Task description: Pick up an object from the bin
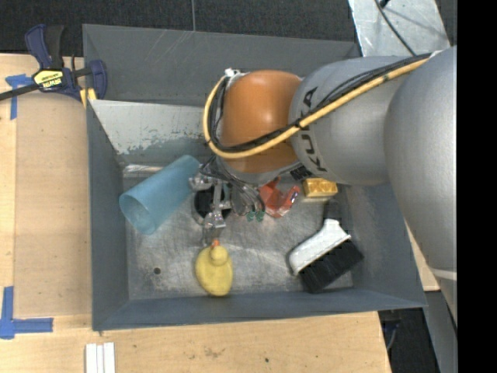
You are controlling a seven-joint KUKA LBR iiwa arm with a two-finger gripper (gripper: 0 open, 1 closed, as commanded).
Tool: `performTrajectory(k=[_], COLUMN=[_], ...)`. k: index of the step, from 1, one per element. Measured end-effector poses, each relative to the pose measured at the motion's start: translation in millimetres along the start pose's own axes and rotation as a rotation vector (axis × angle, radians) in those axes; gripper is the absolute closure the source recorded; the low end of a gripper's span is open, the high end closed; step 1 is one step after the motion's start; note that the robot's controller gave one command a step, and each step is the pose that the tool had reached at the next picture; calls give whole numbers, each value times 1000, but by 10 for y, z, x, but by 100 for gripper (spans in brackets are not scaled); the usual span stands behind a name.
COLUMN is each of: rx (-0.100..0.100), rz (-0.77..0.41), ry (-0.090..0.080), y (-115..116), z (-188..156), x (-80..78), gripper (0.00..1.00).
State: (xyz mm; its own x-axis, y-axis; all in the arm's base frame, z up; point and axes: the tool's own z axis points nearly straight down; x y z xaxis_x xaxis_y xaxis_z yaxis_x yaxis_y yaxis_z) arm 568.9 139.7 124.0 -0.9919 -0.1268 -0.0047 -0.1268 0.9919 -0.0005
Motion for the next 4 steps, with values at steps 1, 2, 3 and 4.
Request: performTrajectory(k=[1, 2, 3, 4], rx=[-2, -3, -1, -11], rz=[-20, 96, 1, 96], ry=[-2, 4, -7, -28], y=[-409, -647, -583, -578], z=[281, 350, 397, 390], x=[-14, -172, -241, -348], gripper=[0, 0, 0, 100])
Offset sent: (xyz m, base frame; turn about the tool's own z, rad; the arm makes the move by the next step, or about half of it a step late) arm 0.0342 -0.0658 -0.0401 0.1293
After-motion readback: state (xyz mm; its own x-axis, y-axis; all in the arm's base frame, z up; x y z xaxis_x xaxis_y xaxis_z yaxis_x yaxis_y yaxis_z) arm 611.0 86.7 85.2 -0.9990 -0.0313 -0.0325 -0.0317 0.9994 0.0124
